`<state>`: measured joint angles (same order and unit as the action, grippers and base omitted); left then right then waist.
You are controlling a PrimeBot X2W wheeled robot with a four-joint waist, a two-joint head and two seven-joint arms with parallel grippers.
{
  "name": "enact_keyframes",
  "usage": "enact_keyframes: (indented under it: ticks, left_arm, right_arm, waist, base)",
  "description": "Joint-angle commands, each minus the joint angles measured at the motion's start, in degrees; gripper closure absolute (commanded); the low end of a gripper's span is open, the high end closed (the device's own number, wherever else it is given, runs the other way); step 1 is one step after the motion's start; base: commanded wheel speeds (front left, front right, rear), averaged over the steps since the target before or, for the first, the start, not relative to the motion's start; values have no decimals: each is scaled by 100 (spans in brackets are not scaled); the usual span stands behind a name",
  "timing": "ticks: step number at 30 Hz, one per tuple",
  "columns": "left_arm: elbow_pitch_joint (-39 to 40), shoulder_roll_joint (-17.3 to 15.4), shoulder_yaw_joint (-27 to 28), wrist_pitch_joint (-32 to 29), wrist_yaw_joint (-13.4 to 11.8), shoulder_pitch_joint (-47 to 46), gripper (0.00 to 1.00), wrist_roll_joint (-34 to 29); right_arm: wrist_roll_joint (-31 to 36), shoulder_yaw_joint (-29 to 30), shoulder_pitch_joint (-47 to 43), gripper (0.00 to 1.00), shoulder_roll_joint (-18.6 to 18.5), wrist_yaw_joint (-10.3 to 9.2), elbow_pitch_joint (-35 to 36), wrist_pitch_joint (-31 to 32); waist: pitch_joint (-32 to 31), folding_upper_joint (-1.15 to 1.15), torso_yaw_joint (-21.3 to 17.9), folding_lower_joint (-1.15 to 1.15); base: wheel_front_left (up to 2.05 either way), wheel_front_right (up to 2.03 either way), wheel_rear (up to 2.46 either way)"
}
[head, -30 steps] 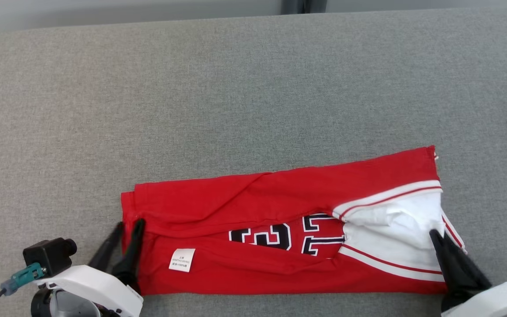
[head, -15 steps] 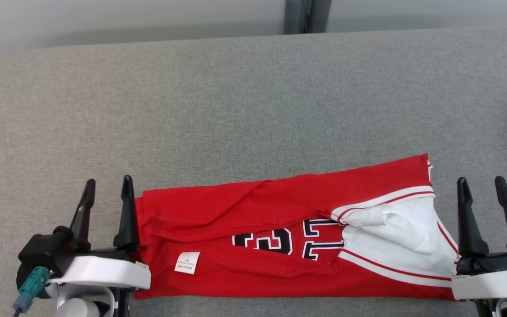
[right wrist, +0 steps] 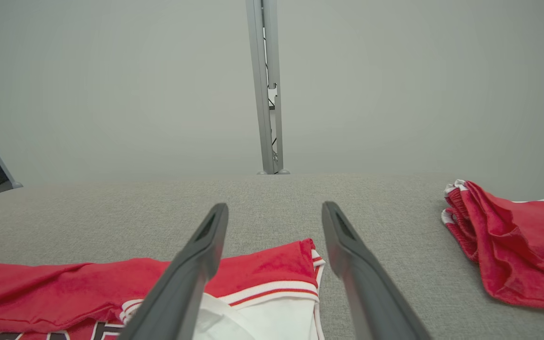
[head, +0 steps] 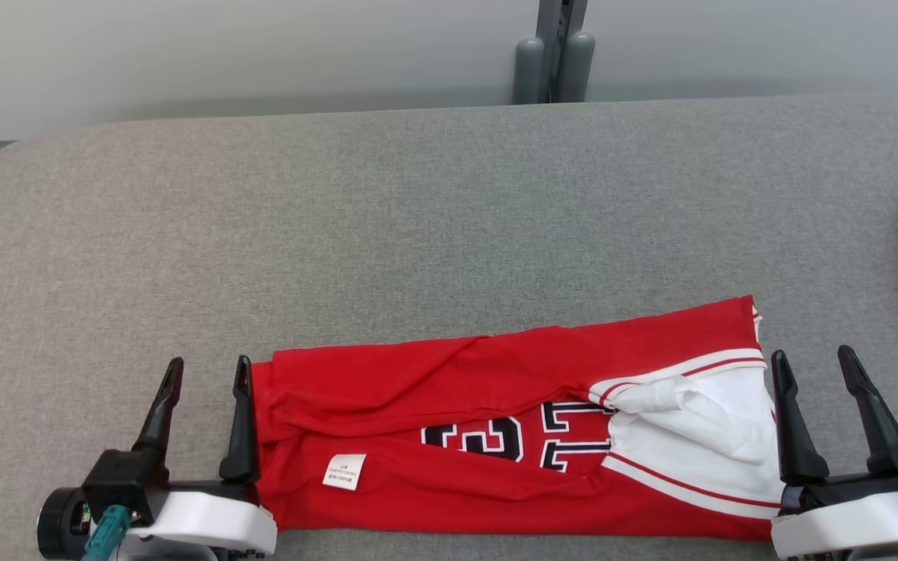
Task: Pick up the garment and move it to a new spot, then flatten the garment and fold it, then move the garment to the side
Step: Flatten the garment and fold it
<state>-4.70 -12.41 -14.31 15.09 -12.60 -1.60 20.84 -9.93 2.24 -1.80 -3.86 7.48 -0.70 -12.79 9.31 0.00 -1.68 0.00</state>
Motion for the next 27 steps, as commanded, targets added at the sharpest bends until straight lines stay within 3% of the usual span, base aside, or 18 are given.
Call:
enact_keyframes:
  ticks: [1, 16, 27]
  left_arm:
    - [-44, -25, 28, 4, 37, 12, 0, -53]
    - [-274, 81, 55, 5, 195, -92, 0, -121]
    - [-444, 167, -26, 5, 297, -406, 0, -179]
  right_arm:
    - [38, 17, -46, 0, -2, 3, -26, -4]
    - [16, 230, 110, 0, -23, 3, -375, 96]
    - [-282, -8, 769, 0, -290, 2, -2439, 399]
  waist:
    - [-9, 0, 11, 0]
    - [17, 0, 51, 0]
    - [306, 0, 170, 0]
  base:
    - [0, 0, 0]
    - [0, 0, 0]
    - [0, 0, 0]
